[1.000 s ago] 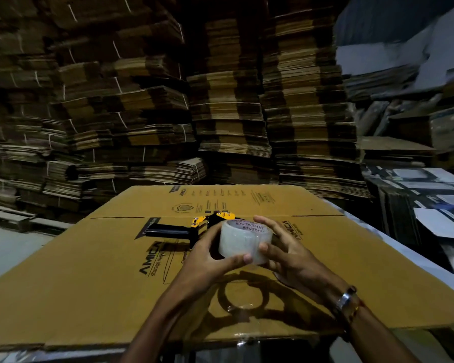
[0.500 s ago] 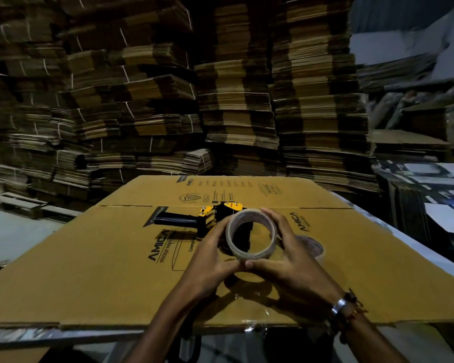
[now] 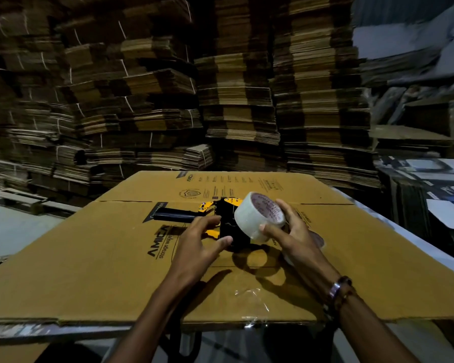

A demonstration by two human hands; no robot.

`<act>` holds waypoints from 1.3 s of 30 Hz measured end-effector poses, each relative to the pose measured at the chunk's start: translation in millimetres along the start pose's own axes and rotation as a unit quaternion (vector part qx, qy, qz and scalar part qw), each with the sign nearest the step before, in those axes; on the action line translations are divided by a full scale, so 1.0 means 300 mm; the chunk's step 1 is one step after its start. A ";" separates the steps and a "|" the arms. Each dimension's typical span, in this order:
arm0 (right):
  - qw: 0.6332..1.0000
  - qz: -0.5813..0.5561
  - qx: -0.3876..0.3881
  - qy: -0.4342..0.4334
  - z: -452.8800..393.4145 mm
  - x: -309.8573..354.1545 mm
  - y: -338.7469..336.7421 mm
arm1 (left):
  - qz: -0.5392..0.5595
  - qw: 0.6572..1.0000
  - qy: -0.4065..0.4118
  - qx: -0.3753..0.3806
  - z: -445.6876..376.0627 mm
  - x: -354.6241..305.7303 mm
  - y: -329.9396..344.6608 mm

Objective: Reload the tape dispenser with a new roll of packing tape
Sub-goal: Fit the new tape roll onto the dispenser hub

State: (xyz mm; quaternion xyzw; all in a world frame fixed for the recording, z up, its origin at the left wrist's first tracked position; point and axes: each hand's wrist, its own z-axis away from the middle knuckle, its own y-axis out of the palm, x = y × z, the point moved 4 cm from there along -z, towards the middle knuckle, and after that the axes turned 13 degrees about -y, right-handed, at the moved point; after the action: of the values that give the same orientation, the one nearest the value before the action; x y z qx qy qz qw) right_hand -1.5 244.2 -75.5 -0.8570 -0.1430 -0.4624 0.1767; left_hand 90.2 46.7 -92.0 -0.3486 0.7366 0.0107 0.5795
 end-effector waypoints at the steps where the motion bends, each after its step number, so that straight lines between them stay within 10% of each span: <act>1: 1.000 0.007 0.005 0.002 -0.014 -0.006 0.002 | -0.014 1.000 -0.005 0.005 -0.015 0.007 0.006; 9: 0.994 0.065 0.087 0.008 -0.170 -0.037 0.048 | -0.059 0.986 -0.082 0.131 -0.117 0.047 0.089; 17: 0.980 0.111 0.159 0.045 -0.233 -0.088 0.085 | -0.035 0.990 -0.088 0.100 -0.186 0.115 0.126; 25: 0.892 0.448 0.052 -0.044 -0.234 -0.040 0.164 | -0.056 0.993 -0.081 0.056 -0.188 0.129 0.128; 39: 0.934 0.337 0.080 -0.092 -0.219 -0.074 0.163 | -0.052 0.990 -0.088 0.099 -0.207 0.144 0.125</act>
State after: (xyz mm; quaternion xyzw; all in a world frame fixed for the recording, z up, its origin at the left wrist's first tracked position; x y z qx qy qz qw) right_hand -42.3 169.9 -69.2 -0.8767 0.1022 -0.2821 0.3760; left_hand 14.3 27.3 -123.6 -0.3250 0.6610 -0.0624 0.6734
